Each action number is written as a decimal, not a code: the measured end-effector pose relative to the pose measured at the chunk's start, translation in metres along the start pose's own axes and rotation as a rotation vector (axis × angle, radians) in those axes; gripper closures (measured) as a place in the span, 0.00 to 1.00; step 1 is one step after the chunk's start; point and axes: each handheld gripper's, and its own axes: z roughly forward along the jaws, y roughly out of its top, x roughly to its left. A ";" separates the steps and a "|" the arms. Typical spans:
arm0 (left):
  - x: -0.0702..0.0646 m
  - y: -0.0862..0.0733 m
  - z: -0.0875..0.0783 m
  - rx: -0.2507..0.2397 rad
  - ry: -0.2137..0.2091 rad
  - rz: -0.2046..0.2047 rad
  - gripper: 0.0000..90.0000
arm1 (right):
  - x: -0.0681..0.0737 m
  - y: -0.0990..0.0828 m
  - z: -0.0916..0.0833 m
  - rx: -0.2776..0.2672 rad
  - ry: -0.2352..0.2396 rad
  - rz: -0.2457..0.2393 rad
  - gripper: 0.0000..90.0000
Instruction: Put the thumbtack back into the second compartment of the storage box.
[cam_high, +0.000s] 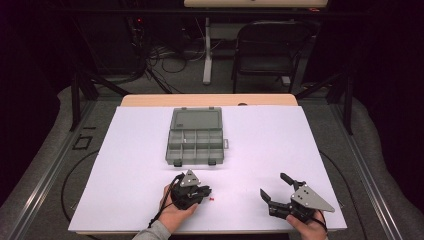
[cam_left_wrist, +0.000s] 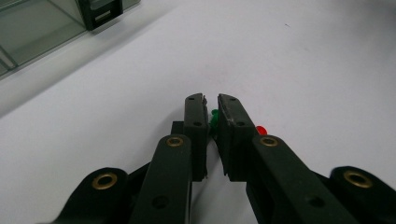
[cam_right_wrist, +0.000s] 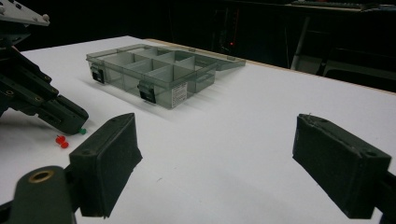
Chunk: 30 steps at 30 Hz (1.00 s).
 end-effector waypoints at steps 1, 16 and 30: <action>0.000 0.000 0.000 0.001 0.002 0.001 0.92 | 0.000 0.000 0.000 -0.001 0.000 0.000 0.15; 0.001 0.001 -0.001 -0.015 -0.023 -0.045 0.92 | 0.000 0.000 0.000 -0.001 -0.001 -0.001 0.15; 0.010 0.007 -0.023 -0.087 0.004 -0.079 0.92 | 0.000 0.000 0.000 -0.003 -0.002 0.001 0.15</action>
